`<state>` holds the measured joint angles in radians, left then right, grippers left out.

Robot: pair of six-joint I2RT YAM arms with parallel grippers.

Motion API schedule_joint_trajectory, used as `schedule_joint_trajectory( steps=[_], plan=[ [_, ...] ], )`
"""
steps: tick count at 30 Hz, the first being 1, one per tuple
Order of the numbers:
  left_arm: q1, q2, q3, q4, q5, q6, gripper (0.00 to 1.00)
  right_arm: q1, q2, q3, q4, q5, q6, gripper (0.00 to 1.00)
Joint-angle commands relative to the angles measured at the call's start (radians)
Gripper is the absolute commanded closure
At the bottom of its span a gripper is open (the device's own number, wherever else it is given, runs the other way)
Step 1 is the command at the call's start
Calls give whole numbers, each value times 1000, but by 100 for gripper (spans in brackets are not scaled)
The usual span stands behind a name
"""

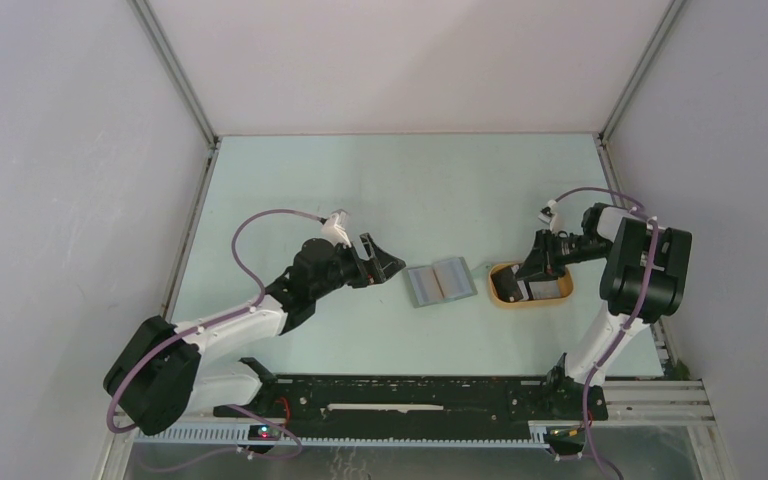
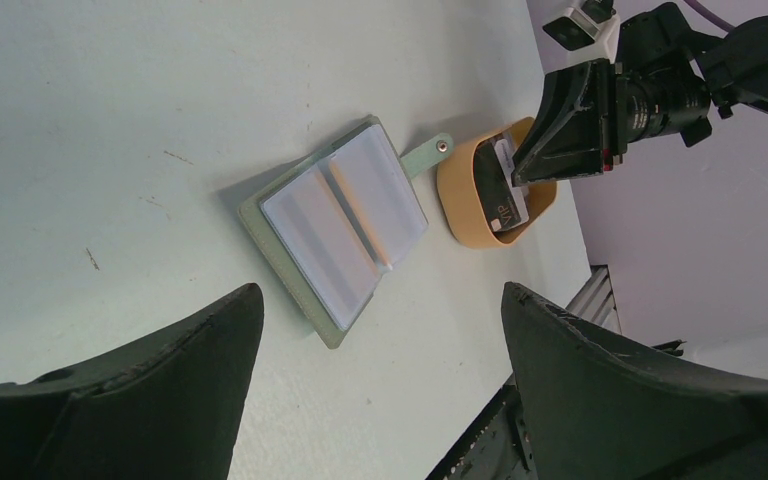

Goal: Put the credit cards into the card holder
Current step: Pick up the credit card from the storage box.

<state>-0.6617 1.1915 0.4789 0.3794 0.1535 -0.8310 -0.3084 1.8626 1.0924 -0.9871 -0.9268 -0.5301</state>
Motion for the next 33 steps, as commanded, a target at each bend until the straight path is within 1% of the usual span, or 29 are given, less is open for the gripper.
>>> schedule_joint_trajectory(
  steps=[1,5,13,15,18,22,27,33],
  plan=[
    [-6,5,55,16,3,7,7,-12,-27,21,-26,-32,-24,69],
    [-8,5,55,16,3,7,7,-22,-26,22,-28,-33,-24,72],
    [-8,6,56,15,3,7,7,-36,-23,23,-27,-34,-24,82],
    [-9,6,56,16,4,7,7,-39,-23,24,-27,-32,-24,85],
    [-9,3,56,16,3,6,7,-44,-26,25,-26,-26,-21,93],
    [-9,-3,59,15,3,4,7,-66,-42,28,-20,-12,-17,99],
    [-13,-17,65,4,1,8,7,-115,-80,36,-46,14,-59,100],
    [-14,-43,74,-13,2,18,8,-187,-153,67,-127,64,-160,100]
  ],
)
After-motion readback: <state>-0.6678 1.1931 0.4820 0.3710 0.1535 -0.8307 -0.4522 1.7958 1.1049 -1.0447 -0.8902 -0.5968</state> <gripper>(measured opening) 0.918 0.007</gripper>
